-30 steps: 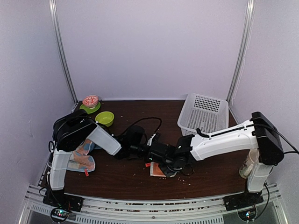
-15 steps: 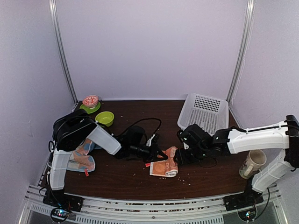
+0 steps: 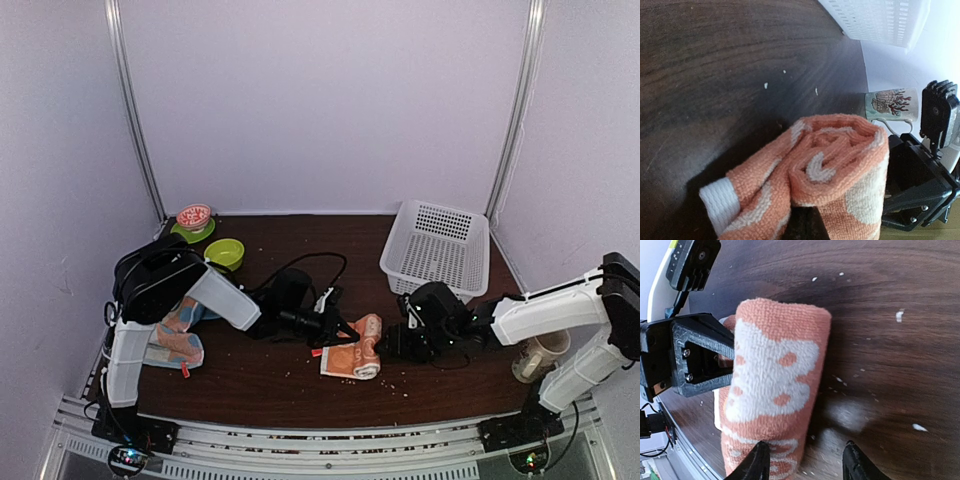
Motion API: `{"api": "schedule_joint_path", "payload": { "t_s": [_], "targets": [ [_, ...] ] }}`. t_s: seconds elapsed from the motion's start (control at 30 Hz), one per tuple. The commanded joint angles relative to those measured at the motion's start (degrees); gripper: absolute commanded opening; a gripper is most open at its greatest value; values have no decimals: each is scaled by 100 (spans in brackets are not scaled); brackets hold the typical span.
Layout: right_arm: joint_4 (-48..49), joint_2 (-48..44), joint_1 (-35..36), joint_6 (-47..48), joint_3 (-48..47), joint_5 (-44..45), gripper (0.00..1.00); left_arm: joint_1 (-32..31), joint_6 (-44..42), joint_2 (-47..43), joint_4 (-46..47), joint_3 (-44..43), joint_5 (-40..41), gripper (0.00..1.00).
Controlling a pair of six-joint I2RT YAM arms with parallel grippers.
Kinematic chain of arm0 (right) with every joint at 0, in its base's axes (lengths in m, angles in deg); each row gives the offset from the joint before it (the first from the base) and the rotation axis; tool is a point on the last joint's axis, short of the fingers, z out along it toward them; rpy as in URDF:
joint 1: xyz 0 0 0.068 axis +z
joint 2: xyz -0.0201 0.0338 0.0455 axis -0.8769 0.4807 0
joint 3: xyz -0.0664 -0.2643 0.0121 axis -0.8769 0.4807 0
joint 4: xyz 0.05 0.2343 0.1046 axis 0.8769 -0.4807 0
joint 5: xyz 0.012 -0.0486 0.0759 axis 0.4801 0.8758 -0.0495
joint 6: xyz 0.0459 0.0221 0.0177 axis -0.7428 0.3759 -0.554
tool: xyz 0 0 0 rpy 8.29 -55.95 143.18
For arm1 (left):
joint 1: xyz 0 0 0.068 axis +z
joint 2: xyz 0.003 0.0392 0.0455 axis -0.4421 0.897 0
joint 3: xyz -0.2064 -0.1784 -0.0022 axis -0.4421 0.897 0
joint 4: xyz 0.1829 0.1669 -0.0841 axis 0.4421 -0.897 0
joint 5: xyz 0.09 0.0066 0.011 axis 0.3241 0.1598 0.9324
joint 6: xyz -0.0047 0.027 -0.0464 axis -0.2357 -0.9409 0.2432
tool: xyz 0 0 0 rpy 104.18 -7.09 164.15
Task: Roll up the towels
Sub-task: Roll the towel at the center of the board.
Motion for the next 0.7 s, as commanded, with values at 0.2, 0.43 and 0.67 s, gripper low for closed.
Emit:
{"api": "schedule_joint_path", "payload": {
  "t_s": [0.2, 0.43, 0.67],
  "targets": [
    [605, 845, 29, -249, -554, -478, 53, 36, -255, -140, -205, 74, 101, 0],
    [581, 1469, 104, -256, -950, -653, 18, 34, -350, -342, -336, 177, 148, 0],
    [-968, 1544, 155, 548, -1600, -159, 0, 59, -714, -901, -908, 537, 334, 1]
  ]
}}
